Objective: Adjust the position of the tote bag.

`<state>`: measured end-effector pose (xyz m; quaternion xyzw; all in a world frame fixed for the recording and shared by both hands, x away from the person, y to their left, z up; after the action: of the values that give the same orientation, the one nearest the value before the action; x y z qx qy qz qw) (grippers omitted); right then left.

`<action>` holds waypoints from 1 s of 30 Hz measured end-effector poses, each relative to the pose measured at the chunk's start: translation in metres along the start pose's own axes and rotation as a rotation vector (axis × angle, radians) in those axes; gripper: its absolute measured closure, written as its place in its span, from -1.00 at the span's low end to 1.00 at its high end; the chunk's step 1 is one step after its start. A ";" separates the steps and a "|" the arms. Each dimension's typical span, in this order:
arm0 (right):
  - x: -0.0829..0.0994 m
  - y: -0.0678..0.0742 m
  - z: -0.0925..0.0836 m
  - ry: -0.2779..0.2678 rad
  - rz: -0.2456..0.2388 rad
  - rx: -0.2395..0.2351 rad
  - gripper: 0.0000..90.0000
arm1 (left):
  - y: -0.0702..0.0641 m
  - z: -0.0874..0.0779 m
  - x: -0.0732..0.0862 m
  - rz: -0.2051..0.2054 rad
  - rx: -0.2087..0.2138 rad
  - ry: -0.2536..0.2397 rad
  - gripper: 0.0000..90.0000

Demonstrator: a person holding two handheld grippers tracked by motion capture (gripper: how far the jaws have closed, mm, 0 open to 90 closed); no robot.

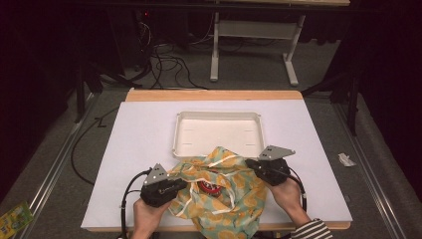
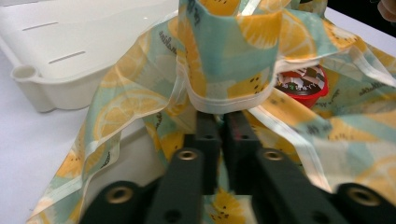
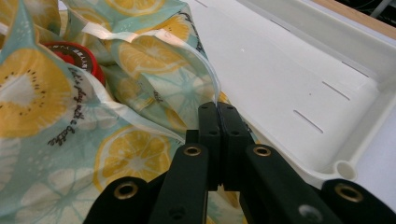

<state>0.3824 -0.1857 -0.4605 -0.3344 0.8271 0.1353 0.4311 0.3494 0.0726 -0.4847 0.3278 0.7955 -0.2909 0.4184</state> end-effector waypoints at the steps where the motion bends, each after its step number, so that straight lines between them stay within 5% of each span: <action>1: 0.000 -0.001 0.000 -0.002 -0.001 0.001 1.00 | 0.000 0.000 0.000 0.003 0.002 0.002 0.98; 14: 0.005 -0.024 -0.007 -0.017 0.048 0.063 1.00 | 0.013 -0.013 0.009 0.011 -0.038 0.041 1.00; 24: 0.023 -0.033 0.002 0.059 0.063 0.094 1.00 | 0.015 -0.013 0.012 -0.017 -0.033 0.020 1.00; 30: 0.016 -0.020 -0.011 0.005 0.040 0.090 0.61 | 0.006 -0.010 0.007 0.003 -0.009 0.008 1.00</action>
<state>0.3827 -0.2134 -0.4657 -0.2983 0.8398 0.1057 0.4411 0.3457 0.0857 -0.4872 0.3285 0.7980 -0.2853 0.4171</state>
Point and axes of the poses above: each handheld gripper's, and its own axes: z roughly forward along the jaws, x roughly out of its underside, y roughly to its left, the point moved 8 cm from there along z, roughly forward along the jaws, and after that the axes turned 4 degrees about -y, right-handed, at the moved point
